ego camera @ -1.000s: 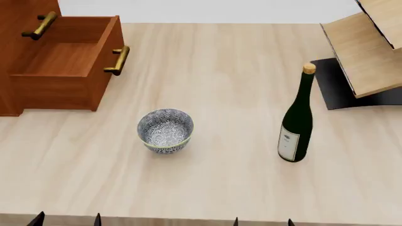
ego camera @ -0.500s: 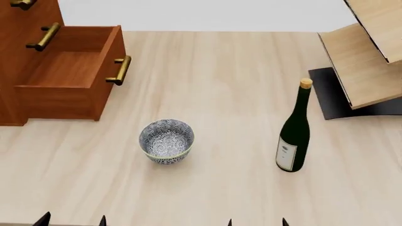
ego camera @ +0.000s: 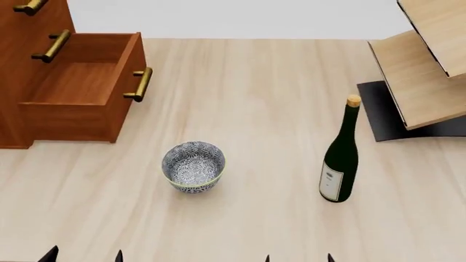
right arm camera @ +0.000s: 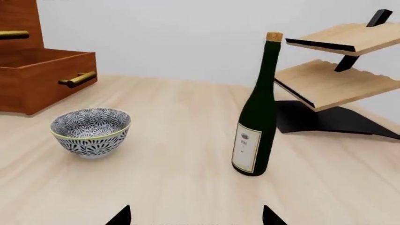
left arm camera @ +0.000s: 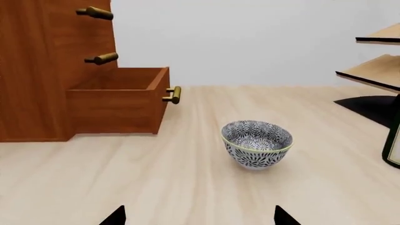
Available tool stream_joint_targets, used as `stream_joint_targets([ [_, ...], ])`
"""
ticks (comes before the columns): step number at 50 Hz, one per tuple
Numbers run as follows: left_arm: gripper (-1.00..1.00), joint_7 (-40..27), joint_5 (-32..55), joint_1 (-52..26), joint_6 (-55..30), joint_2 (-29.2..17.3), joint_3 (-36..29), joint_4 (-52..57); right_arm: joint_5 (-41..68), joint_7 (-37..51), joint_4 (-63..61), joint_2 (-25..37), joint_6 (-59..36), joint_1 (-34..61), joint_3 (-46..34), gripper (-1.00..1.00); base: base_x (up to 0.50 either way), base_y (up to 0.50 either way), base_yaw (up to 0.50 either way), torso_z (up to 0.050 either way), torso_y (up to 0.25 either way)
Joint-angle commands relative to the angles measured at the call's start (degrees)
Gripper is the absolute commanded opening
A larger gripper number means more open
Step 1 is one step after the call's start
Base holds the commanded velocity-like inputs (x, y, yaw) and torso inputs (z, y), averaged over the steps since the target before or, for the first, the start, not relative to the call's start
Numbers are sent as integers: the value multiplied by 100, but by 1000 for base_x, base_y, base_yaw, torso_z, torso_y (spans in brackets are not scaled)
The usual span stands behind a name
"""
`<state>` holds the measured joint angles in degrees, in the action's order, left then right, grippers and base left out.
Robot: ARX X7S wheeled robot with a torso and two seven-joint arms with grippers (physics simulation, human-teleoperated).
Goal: Put the wine bottle in the bottom drawer of the cabinet.
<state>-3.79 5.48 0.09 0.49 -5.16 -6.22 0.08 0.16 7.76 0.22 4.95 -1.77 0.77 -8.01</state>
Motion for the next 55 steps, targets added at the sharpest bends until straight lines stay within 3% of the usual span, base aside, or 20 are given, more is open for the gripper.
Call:
stream_joint_targets([
  [1, 100, -90, 35, -6, 9, -100, -93, 81, 317, -37, -486, 96, -329, -85, -6, 100, 0, 0, 0, 0, 0],
  [23, 100, -539, 728, -74, -3413, -472, -52, 3740, 263, -14, -2833, 520, -2443, 131, -138, 100, 0, 0, 0, 0, 0],
  [33, 100, -693, 762, -228, -4022, -670, -24, 4596, 304, 9, -3592, 635, -2991, 182, -140, 100, 0, 0, 0, 0, 0],
  [34, 100, -842, 996, -301, -4804, -734, 168, 5456, 25, 146, -4431, 702, -3284, 55, -347, 100, 0, 0, 0, 0, 0],
  [35, 100, -862, 1065, -344, -4937, -729, 224, 5801, -4, 163, -4510, 705, -3342, 58, -381, 100, 0, 0, 0, 0, 0],
  [40, 100, -1376, 1615, -383, -4882, -1073, 234, 5987, -47, 201, -4738, 722, -3444, 69, -439, 100, 0, 0, 0, 0, 0],
  [46, 100, -2887, 2997, -512, -4184, -2279, 31, 5986, -62, 238, -4846, 763, -3391, 23, -441, 100, 0, 0, 0, 0, 0],
  [55, 100, -3845, 3576, -672, -3506, -3129, -443, 5973, -83, 273, -4944, 793, -3431, 34, -502, 100, 0, 0, 0, 0, 0],
])
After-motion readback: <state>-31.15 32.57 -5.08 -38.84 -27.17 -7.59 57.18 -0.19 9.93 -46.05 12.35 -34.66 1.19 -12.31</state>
